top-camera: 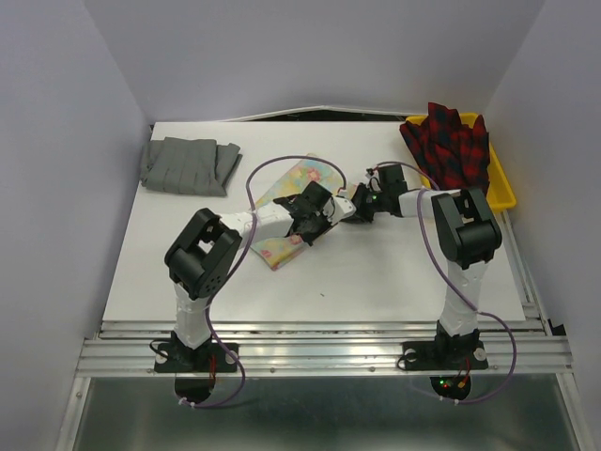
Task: Fold and stack the skirts
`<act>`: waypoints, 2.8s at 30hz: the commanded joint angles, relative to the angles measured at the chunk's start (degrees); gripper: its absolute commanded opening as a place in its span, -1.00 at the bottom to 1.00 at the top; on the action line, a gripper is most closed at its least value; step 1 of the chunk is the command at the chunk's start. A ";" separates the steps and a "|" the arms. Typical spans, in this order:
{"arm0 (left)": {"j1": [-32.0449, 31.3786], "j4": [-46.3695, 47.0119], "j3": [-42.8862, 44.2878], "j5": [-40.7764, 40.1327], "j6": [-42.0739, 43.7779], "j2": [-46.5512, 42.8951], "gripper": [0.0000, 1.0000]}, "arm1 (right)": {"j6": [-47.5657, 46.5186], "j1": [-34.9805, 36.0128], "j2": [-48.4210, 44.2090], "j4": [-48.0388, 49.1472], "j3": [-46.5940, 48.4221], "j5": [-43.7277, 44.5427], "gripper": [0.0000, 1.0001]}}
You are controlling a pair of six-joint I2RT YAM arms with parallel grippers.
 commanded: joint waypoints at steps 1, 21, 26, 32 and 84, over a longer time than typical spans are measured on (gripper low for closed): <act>0.00 -0.53 0.54 -0.03 0.76 -0.12 -0.96 | -6.50 0.11 1.43 -10.39 -0.08 11.61 -0.99; 1.40 -0.71 2.39 7.88 -1.17 1.20 -0.63 | -0.36 -1.65 1.78 -6.35 -0.70 6.33 0.05; 1.41 -1.32 2.39 11.12 -3.19 -0.81 -0.33 | -5.79 -1.65 4.24 -6.52 3.94 13.18 -0.79; 2.80 -2.55 0.90 13.51 -4.69 -13.37 -0.17 | -19.39 -1.65 9.68 -13.45 17.31 16.79 -0.99; 17.31 -0.80 -9.65 14.12 -5.66 -6.27 -0.56 | -14.68 4.77 -0.15 -18.83 -0.95 -3.78 0.17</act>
